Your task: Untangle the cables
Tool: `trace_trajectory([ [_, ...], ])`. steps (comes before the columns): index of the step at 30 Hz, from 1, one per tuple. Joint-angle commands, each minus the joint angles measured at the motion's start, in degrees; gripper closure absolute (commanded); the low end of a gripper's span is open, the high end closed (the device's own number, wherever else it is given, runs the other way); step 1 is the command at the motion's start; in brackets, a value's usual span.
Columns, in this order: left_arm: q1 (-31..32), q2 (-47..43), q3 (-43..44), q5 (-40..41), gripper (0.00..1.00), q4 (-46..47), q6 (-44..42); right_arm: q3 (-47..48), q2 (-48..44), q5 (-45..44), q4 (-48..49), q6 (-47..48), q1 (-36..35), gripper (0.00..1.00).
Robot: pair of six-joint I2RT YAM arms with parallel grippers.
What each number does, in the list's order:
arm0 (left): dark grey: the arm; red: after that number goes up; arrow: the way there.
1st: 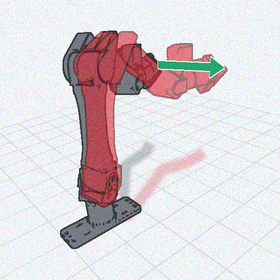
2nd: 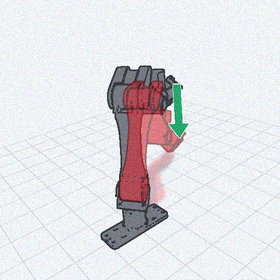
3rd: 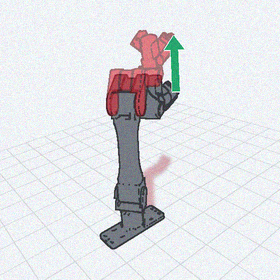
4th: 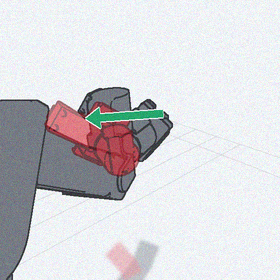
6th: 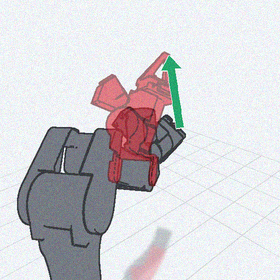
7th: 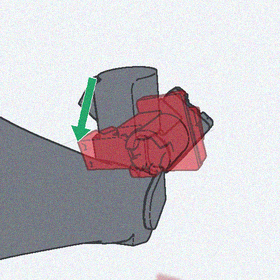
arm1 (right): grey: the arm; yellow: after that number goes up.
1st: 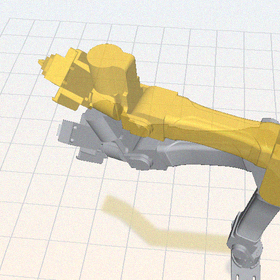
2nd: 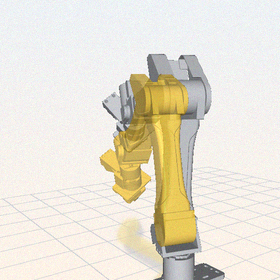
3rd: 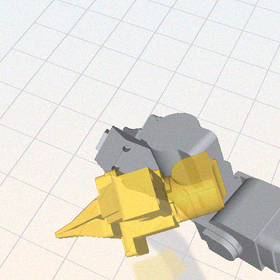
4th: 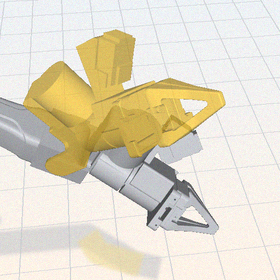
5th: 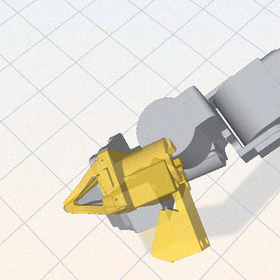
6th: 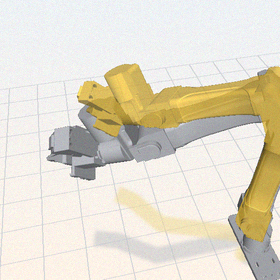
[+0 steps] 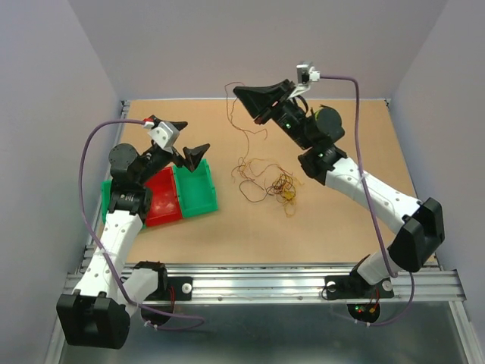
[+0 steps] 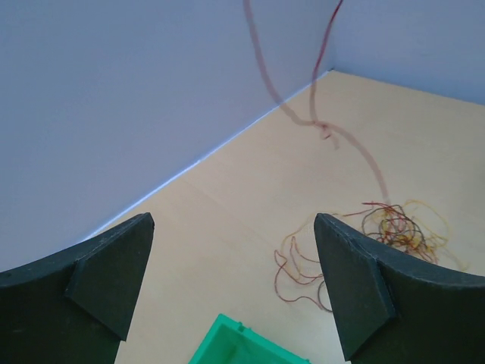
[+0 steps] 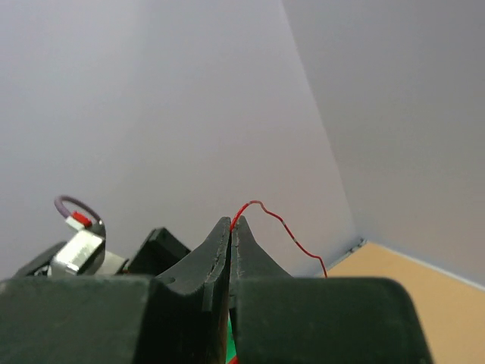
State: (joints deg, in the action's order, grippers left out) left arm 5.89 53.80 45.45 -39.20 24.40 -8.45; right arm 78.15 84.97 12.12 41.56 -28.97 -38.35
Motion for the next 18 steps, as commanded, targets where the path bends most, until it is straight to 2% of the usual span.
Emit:
trace_trajectory([
  [1,-0.7,-0.19,-1.59,-14.04,0.01,6.09,3.17,0.69,2.12,4.05,0.54,0.76,-3.74,1.0],
  [6,-0.7,-0.45,-3.97,-15.73,0.01,10.66,4.4,0.69,4.24,4.66,0.63,2.16,-5.86,0.99],
  [9,-1.23,1.56,-3.44,-13.01,0.01,10.93,4.32,1.21,5.73,5.63,0.89,2.16,-6.56,0.99],
  [12,-2.2,3.85,-3.09,-14.23,0.01,12.24,5.81,1.22,6.7,5.72,1.41,2.34,-7.7,0.99],
  [18,-2.55,3.6,-3.7,-6.61,0.01,13.21,6.86,0.43,7.67,5.64,2.91,2.61,-8.41,0.99],
])
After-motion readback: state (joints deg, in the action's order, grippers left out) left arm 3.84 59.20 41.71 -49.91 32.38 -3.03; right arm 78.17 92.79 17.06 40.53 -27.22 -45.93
